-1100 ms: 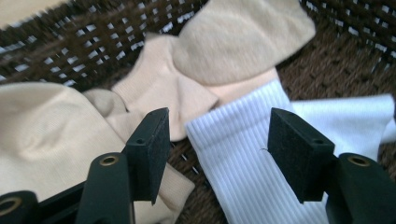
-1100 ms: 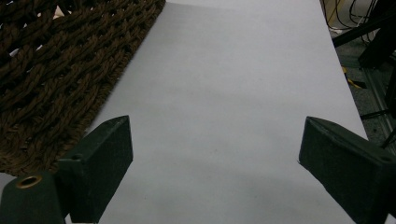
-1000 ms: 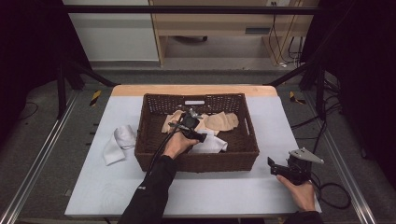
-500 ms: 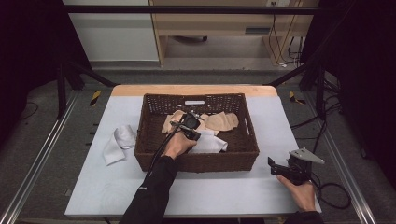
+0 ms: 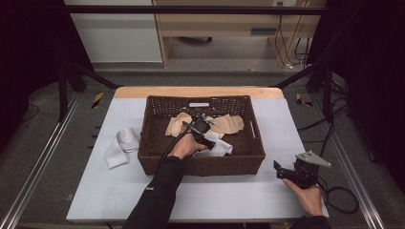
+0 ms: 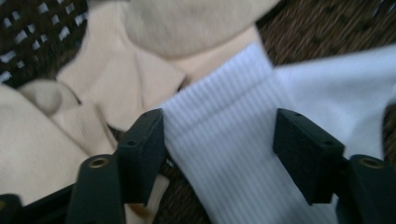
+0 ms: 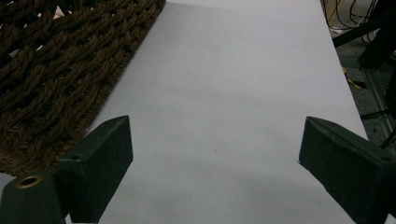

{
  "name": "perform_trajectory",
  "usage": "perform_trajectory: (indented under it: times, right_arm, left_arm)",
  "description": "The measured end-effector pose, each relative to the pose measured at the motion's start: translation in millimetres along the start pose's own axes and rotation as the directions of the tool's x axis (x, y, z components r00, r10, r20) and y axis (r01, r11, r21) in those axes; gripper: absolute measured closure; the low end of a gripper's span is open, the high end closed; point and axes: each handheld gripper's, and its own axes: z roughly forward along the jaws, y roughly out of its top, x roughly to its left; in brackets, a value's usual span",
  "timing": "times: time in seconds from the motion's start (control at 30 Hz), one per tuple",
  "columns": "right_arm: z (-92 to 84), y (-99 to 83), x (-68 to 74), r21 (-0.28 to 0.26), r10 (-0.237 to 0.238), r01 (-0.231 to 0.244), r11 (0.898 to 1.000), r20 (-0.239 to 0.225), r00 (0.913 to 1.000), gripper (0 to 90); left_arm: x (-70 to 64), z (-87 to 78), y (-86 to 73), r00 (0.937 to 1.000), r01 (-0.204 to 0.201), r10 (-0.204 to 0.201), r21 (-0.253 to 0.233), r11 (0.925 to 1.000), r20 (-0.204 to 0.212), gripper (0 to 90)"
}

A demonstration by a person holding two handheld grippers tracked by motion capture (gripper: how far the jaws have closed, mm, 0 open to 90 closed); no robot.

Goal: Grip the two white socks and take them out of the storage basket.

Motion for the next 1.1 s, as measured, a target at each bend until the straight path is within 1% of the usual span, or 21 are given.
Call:
perform_trajectory:
  times: [0.03, 0.13, 0.17, 0.2, 0.27, 0.43, 0.53, 0.57, 0.6, 0.63, 0.67, 0.7, 0.73, 0.8, 0.87, 0.9, 0.93, 0.97, 1.0, 1.03, 1.1]
  right_arm:
    - [-0.2, 0.1, 0.1, -0.001, 0.002, -0.002, 1.0, -0.001, 1.0, 10.0]
    - [-0.2, 0.0, 0.0, 0.0, 0.002, -0.002, 1.0, 0.0, 1.0, 10.0]
    - [-0.1, 0.0, -0.1, 0.0, 0.001, -0.001, 1.0, -0.001, 1.0, 10.0]
    - [-0.1, 0.0, 0.0, -0.001, 0.001, -0.001, 1.0, 0.0, 1.0, 10.0]
    - [-0.6, 0.0, 0.2, 0.001, 0.003, -0.003, 1.0, -0.002, 1.0, 10.0]
    - [-1.1, -0.2, 0.0, -0.001, 0.003, -0.003, 1.0, 0.003, 1.0, 10.0]
    - [-0.9, -0.2, 0.1, 0.0, -0.001, 0.001, 1.0, 0.003, 1.0, 10.0]
    - [-0.9, -0.2, 0.1, 0.0, -0.001, 0.001, 1.0, 0.003, 1.0, 10.0]
    - [-0.9, -0.2, 0.1, -0.001, -0.001, 0.001, 1.0, 0.003, 1.0, 10.0]
    - [-0.7, -0.1, 0.1, 0.0, 0.0, 0.0, 1.0, 0.001, 1.0, 10.0]
    - [-0.2, -0.1, -0.2, 0.001, -0.003, 0.003, 1.0, 0.004, 1.0, 10.0]
    - [0.0, 0.0, -0.1, 0.001, -0.001, 0.001, 1.0, 0.004, 1.0, 10.0]
    - [0.1, 0.1, 0.0, 0.001, 0.0, 0.0, 1.0, 0.003, 1.0, 10.0]
    - [0.3, 0.1, -0.2, 0.001, -0.002, 0.002, 1.0, 0.003, 1.0, 10.0]
    - [-0.2, 0.1, 0.0, 0.0, 0.002, -0.002, 1.0, 0.0, 1.0, 10.0]
    - [-0.5, 0.1, -0.1, -0.001, 0.003, -0.003, 1.0, -0.002, 1.0, 10.0]
    - [-0.5, 0.1, -0.2, -0.001, 0.002, -0.002, 1.0, -0.001, 1.0, 10.0]
    - [-0.2, 0.1, -0.1, 0.0, 0.003, -0.003, 1.0, -0.001, 1.0, 10.0]
    - [-0.2, 0.1, -0.1, 0.0, 0.002, -0.002, 1.0, -0.003, 1.0, 10.0]
    - [-0.3, 0.1, 0.3, 0.0, 0.004, -0.004, 1.0, -0.003, 1.0, 10.0]
    - [-0.5, 0.1, 0.1, -0.001, 0.002, -0.002, 1.0, -0.002, 1.0, 10.0]
  left_arm:
    - [0.4, 0.0, 0.1, 0.9998, 0.015, -0.015, 0.004, 0.9999, 0.013, 40.6]
    - [-2.3, -2.1, 1.6, 0.999, 0.004, -0.005, 0.009, 1.0, 0.045, 60.2]
    - [-3.0, -3.7, 2.1, 0.9988, -0.003, 0.002, 0.014, 0.9999, 0.049, 67.6]
    - [-3.1, -5.6, 2.4, 0.9993, -0.008, 0.007, 0.021, 0.9997, 0.036, 77.5]
    - [-2.1, -9.2, 1.5, 0.9995, 0.011, -0.011, 0.019, 0.9998, 0.031, 85.8]
    - [0.5, -19.7, 0.8, 0.9982, 0.049, -0.047, -0.071, 0.9963, 0.038, 88.7]
    - [1.3, -21.8, 1.0, 0.9984, 0.05, -0.047, -0.091, 0.9946, 0.03, 88.9]
    - [1.1, -20.5, 1.1, 0.9985, 0.044, -0.04, -0.087, 0.9953, 0.037, 88.7]
    - [0.5, -19.5, 2.2, 0.9994, 0.024, -0.022, -0.092, 0.9955, 0.026, 87.1]
    - [0.0, -18.5, 4.1, 0.9999, 0.008, -0.006, -0.118, 0.993, 0.014, 80.3]
    - [-0.5, -16.5, 5.8, 0.9998, 0.002, 0.001, -0.148, 0.9889, 0.018, 65.0]
    - [-0.9, -14.4, 7.9, 0.9998, 0.0, 0.003, -0.156, 0.9877, 0.02, 50.7]
    - [-1.7, -11.2, 9.5, 0.9999, -0.007, 0.009, -0.157, 0.9875, 0.012, 45.2]
    - [-3.9, -2.5, 11.6, 0.9998, -0.011, 0.014, -0.133, 0.991, 0.017, 34.9]
    - [-5.0, 3.1, 11.7, 0.999, -0.027, 0.03, -0.067, 0.9974, 0.033, 36.2]
    - [-5.1, 3.6, 10.9, 0.9991, -0.033, 0.034, -0.025, 0.9991, 0.027, 44.0]
    - [-4.6, 3.8, 10.0, 0.9991, -0.032, 0.032, -0.008, 0.9995, 0.029, 54.3]
    - [-4.4, 2.9, 10.3, 0.9992, -0.023, 0.023, -0.003, 0.9997, 0.031, 57.8]
    - [-4.0, 1.0, 10.6, 0.9992, -0.036, 0.036, 0.013, 0.9993, 0.019, 70.3]
    - [-3.1, -0.3, 10.6, 0.9995, -0.03, 0.03, 0.019, 0.9994, 0.008, 78.3]
    - [-0.7, -3.5, 10.0, 1.0, 0.002, -0.002, 0.015, 0.9999, 0.009, 87.1]
